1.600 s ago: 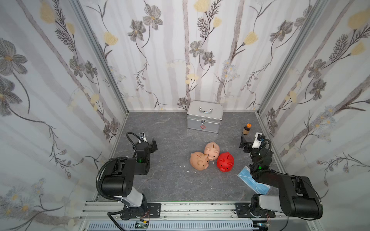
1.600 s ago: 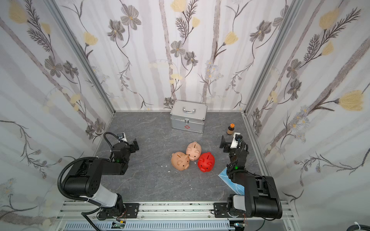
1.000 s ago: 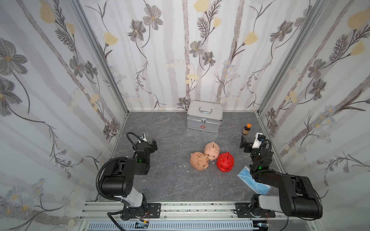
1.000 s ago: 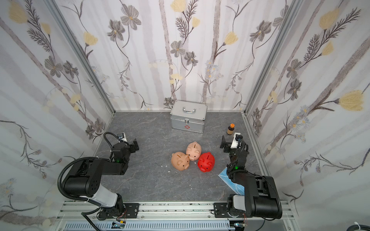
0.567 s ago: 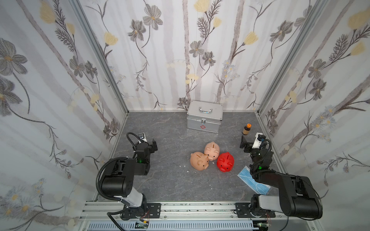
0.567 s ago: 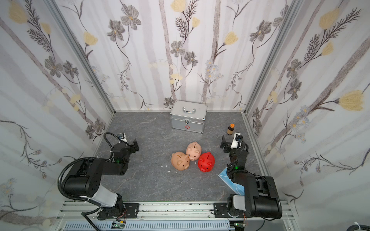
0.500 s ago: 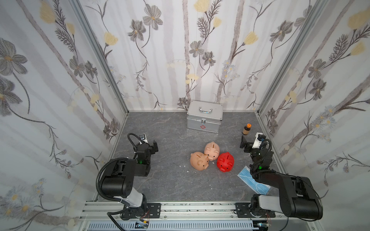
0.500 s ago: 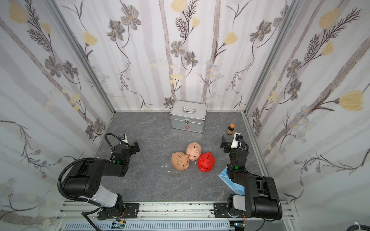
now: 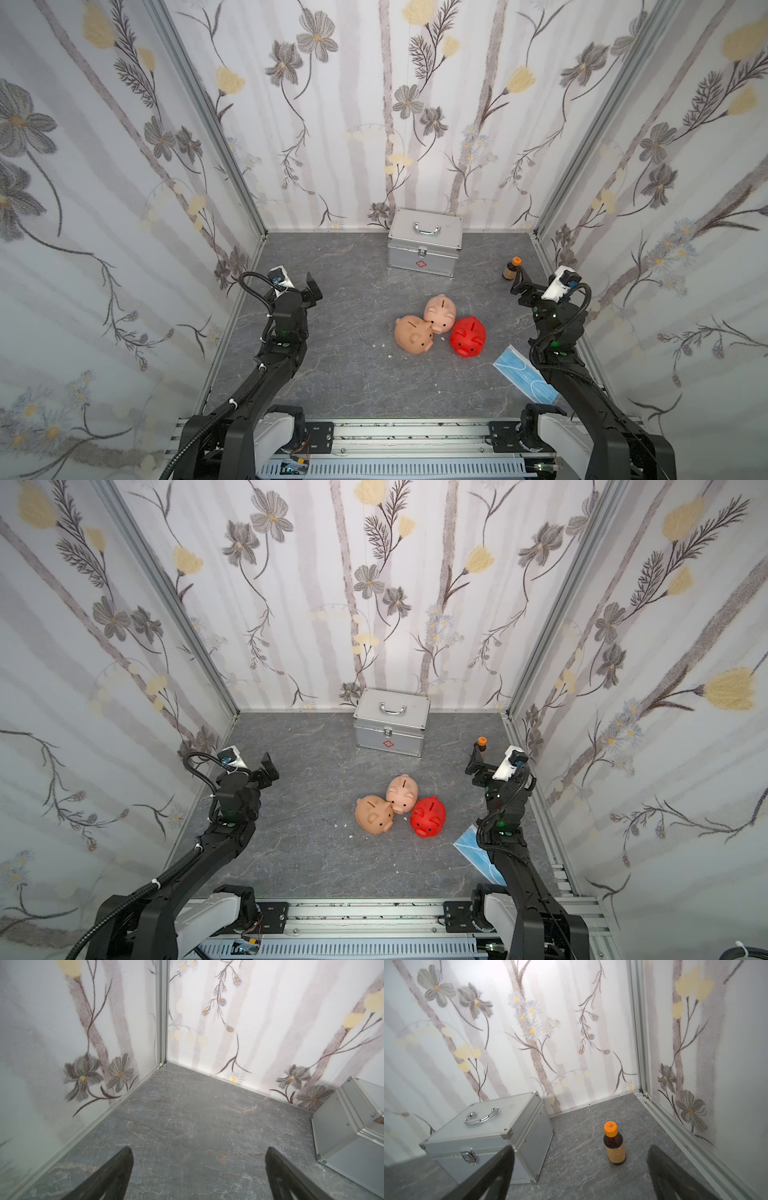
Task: Open piggy banks
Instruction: Move the piggy bank to the center of the board.
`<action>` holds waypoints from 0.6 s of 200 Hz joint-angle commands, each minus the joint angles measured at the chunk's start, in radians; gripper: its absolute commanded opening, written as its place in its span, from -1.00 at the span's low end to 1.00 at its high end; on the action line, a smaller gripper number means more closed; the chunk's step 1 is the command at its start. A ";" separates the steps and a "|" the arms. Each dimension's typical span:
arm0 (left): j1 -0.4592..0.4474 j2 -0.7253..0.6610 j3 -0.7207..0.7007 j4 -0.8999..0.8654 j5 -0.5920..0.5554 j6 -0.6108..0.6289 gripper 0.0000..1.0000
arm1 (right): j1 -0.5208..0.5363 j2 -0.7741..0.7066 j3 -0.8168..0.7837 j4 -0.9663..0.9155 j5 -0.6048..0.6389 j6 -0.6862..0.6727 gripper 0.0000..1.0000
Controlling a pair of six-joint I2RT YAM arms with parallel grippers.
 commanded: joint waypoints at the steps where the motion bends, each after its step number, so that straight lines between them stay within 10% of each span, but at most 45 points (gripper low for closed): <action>1: 0.001 -0.028 0.076 -0.322 -0.076 -0.261 1.00 | -0.015 -0.013 0.009 -0.089 0.047 0.192 1.00; 40: -0.022 -0.068 0.132 -0.463 0.061 -0.349 1.00 | -0.011 0.018 0.087 -0.210 -0.131 0.274 0.99; 73: -0.221 -0.063 0.176 -0.499 0.051 -0.324 1.00 | 0.125 0.042 0.184 -0.358 -0.198 0.215 0.98; 120: -0.468 0.015 0.248 -0.532 0.045 -0.306 1.00 | 0.371 0.135 0.358 -0.644 -0.179 0.179 0.45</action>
